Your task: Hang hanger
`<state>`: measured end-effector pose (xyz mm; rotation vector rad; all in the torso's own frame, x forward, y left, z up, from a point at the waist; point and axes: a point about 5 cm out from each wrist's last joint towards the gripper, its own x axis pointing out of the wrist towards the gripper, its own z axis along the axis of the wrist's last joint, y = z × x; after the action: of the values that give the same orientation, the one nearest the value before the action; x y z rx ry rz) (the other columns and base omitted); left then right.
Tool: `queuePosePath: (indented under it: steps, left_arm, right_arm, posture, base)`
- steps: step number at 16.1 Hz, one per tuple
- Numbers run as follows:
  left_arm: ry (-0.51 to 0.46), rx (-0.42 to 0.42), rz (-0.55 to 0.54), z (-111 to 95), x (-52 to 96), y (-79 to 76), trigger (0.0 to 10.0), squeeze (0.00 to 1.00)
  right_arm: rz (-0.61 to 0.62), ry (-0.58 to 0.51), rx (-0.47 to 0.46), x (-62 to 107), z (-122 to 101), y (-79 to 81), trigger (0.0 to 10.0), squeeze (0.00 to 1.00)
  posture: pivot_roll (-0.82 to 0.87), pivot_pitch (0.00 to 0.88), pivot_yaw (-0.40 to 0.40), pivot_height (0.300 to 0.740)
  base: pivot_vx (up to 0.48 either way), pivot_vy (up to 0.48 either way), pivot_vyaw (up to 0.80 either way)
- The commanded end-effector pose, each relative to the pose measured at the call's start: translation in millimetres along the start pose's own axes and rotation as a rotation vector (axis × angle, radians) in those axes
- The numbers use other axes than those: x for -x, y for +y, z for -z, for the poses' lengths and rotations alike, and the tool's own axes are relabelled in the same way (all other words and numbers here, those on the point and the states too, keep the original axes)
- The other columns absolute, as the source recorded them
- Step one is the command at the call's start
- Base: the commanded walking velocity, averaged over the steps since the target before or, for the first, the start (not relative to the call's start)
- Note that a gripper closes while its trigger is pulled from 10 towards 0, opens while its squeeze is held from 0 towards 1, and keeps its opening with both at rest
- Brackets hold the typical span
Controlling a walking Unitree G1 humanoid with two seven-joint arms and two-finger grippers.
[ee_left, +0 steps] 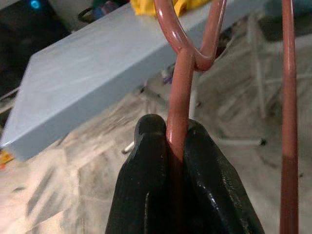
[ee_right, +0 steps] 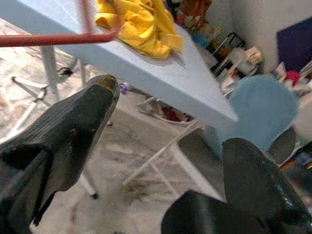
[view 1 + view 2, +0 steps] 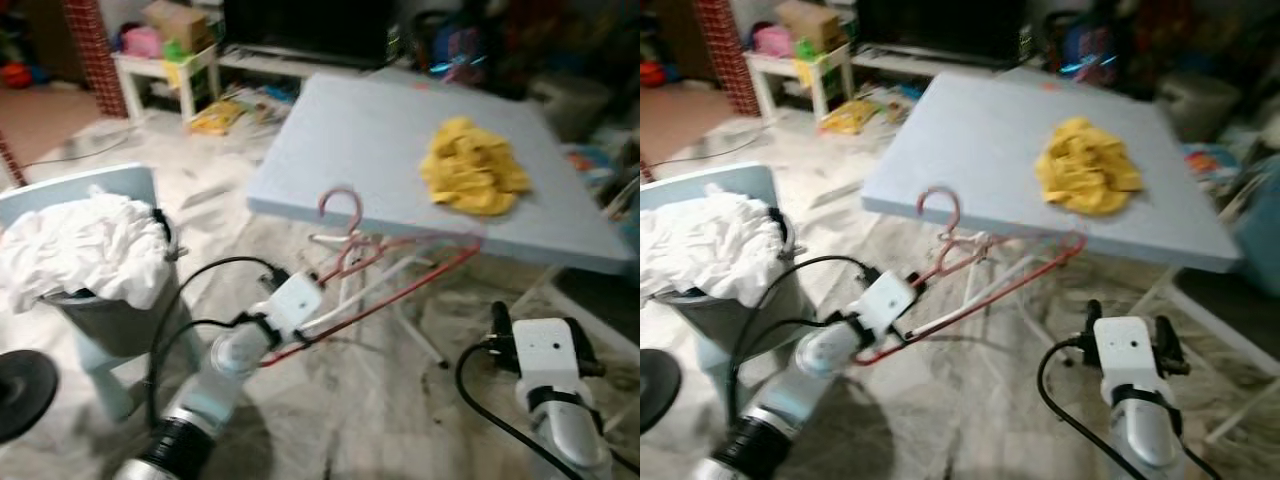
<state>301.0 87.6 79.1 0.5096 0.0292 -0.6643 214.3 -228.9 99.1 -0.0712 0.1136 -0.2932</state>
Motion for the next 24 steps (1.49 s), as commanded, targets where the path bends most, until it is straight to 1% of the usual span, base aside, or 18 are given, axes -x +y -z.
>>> queuePosePath:
  steps: [1, 2, 3, 4, 5, 6, 7, 8, 9, 10, 11, 12, 14, 15, 17, 21, 23, 24]
  left_arm:
    - [-0.011, -0.02, 0.061, -2, -4.1, -3.7, 10.0, 0.0]
    - [0.001, -0.019, 0.092, 2, -3.1, -3.1, 10.0, 0.0]
    - [0.014, -0.046, 0.122, 7, -1.8, -1.3, 10.0, 0.0]
    - [0.015, -0.083, 0.235, 13, 2.0, -0.2, 10.0, 0.0]
    - [0.005, -0.124, 0.301, 14, 4.2, -0.4, 10.0, 0.0]
    - [-0.005, -0.162, 0.363, 15, 6.6, -1.5, 10.0, 0.0]
    - [-0.014, -0.193, 0.409, 15, 8.3, -2.3, 10.0, 0.0]
    - [0.001, -0.23, 0.459, 17, 8.4, -3.8, 10.0, 0.0]
    - [-0.002, -0.271, 0.469, 18, 7.8, -4.7, 10.0, 0.0]
    - [-0.009, -0.289, 0.501, 19, 8.5, -6.7, 10.0, 0.0]
    - [-0.013, -0.302, 0.514, 19, 8.9, -7.6, 10.0, 0.0]
    - [-0.035, -0.354, 0.531, 18, 8.0, -10.6, 10.0, 0.0]
    - [-0.072, -0.396, 0.526, 14, 5.7, -12.4, 10.0, 0.0]
    - [-0.1, -0.419, 0.517, 11, 4.0, -12.5, 10.0, 0.0]
    - [-0.17, -0.499, 0.503, 4, 2.0, -13.5, 10.0, 0.0]
    - [-0.23, -0.522, 0.494, -1, 0.1, -18.7, 10.0, 0.0]
    - [-0.243, -0.525, 0.49, -1, -0.6, -21.5, 10.0, 0.0]
    - [-0.255, -0.525, 0.493, -2, -0.7, -24.9, 10.0, 0.0]
  right_arm:
    - [-0.029, 0.03, 0.011, -2.3, 3, -0.9, 10.0, 0.0]
    - [-0.064, 0.041, 0.029, -1.9, 5, 1.1, 10.0, 0.0]
    - [-0.112, 0.044, 0.06, -1.5, 6, 3.4, 10.0, 0.0]
    - [-0.243, 0.052, 0.148, -1.1, 7, 8.0, 10.0, 0.0]
    - [-0.276, 0.045, 0.191, -1.5, 5, 6.6, 10.0, 0.0]
    - [-0.344, 0.044, 0.217, -0.1, 3, 8.2, 10.0, 0.0]
    - [-0.465, 0.044, 0.26, 4.7, 1, 13.0, 10.0, 0.0]
    - [-0.616, 0.046, 0.37, 11.9, -1, 14.1, 10.0, 0.0]
    - [-0.678, 0.046, 0.405, 14.0, -6, 10.5, 10.0, 0.0]
    - [-0.717, 0.052, 0.413, 14.6, -10, 7.9, 10.0, 0.0]
    - [-0.736, 0.054, 0.419, 14.9, -12, 6.8, 10.0, 0.0]
    - [-0.836, 0.084, 0.458, 16.5, -17, 2.1, 10.0, 0.0]
    - [-0.922, 0.129, 0.51, 17.0, -16, -0.6, 10.0, 0.0]
    - [-0.973, 0.148, 0.523, 17.4, -16, 0.2, 10.0, 0.0]
    - [-1.11, 0.197, 0.526, 18.4, -16, 6.9, 10.0, 0.0]
    - [-1.209, 0.25, 0.573, 13.5, -11, 15.9, 10.0, 0.0]
    - [-1.213, 0.275, 0.59, 9.6, -8, 18.1, 10.0, 0.0]
    - [-1.184, 0.324, 0.623, 3.6, -2, 16.5, 10.0, 0.0]
  posture:
    - [0.05, 0.0, -0.074, 0.74]
    - [0.05, 0.0, -0.074, 0.74]
    - [0.05, 0.0, -0.076, 0.74]
    - [0.04, 0.0, -0.079, 0.74]
    - [0.04, 0.0, -0.08, 0.74]
    - [0.04, 0.0, -0.081, 0.74]
    - [0.04, 0.0, -0.081, 0.74]
    - [0.04, 0.0, -0.081, 0.74]
    - [0.03, 0.0, -0.081, 0.74]
    - [0.03, 0.0, -0.081, 0.74]
    - [0.03, 0.0, -0.079, 0.74]
    - [0.02, 0.0, -0.079, 0.74]
    - [0.02, 0.0, -0.079, 0.74]
    - [0.02, 0.0, -0.079, 0.74]
    - [0.02, 0.0, -0.074, 0.74]
    - [0.02, 0.0, -0.07, 0.74]
    - [0.02, 0.0, -0.069, 0.74]
    - [0.02, 0.0, -0.069, 0.74]
  base:
    - [0.0, 0.0, 0.0]
    - [0.0, 0.0, 0.0]
    - [0.0, 0.0, 0.0]
    - [0.0, 0.0, 0.0]
    - [0.0, 0.0, 0.0]
    - [0.0, 0.0, 0.0]
    - [0.0, 0.0, 0.0]
    - [0.0, 0.0, 0.0]
    - [0.0, 0.0, 0.0]
    - [0.0, 0.0, 0.0]
    - [0.0, 0.0, 0.0]
    - [0.0, 0.0, 0.0]
    - [0.0, 0.0, 0.0]
    - [0.0, 0.0, 0.0]
    - [0.0, 0.0, 0.0]
    - [0.0, 0.0, 0.0]
    - [0.0, 0.0, 0.0]
    - [0.0, 0.0, 0.0]
